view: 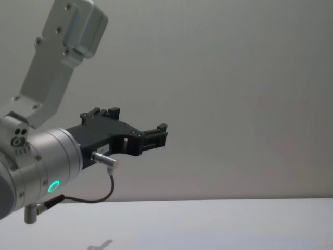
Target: Use the one hand to pick up the stamp and affix it onto the A4 paper.
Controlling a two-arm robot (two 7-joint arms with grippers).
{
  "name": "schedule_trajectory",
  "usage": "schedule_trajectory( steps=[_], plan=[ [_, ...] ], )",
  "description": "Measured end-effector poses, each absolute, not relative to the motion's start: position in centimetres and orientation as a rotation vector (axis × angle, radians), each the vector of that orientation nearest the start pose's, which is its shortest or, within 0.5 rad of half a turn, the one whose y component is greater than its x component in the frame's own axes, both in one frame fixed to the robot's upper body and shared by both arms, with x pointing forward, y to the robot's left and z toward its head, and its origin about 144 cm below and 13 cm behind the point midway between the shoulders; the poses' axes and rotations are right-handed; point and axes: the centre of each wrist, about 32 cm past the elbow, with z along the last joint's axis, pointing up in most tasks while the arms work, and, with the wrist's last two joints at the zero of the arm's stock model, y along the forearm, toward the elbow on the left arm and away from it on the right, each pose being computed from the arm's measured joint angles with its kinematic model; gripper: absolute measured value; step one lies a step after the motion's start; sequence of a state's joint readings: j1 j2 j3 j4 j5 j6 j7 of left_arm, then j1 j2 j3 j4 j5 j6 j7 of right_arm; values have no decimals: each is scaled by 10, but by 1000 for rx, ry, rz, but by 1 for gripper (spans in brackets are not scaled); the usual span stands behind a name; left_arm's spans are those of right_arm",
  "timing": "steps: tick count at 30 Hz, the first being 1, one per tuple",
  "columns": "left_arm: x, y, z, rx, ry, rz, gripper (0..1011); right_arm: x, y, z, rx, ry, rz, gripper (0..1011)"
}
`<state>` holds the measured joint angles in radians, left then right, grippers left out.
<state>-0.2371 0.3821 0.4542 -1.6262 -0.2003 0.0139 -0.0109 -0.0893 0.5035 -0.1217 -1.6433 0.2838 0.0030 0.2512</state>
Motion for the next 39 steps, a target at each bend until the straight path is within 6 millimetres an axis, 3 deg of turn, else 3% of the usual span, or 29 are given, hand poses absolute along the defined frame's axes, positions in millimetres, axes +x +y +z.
schedule_trajectory(
  steps=[39],
  plan=[
    [492, 198, 1204, 61, -268, 1124, 1001, 437, -325, 1131, -347, 43, -1246, 1001]
  ],
)
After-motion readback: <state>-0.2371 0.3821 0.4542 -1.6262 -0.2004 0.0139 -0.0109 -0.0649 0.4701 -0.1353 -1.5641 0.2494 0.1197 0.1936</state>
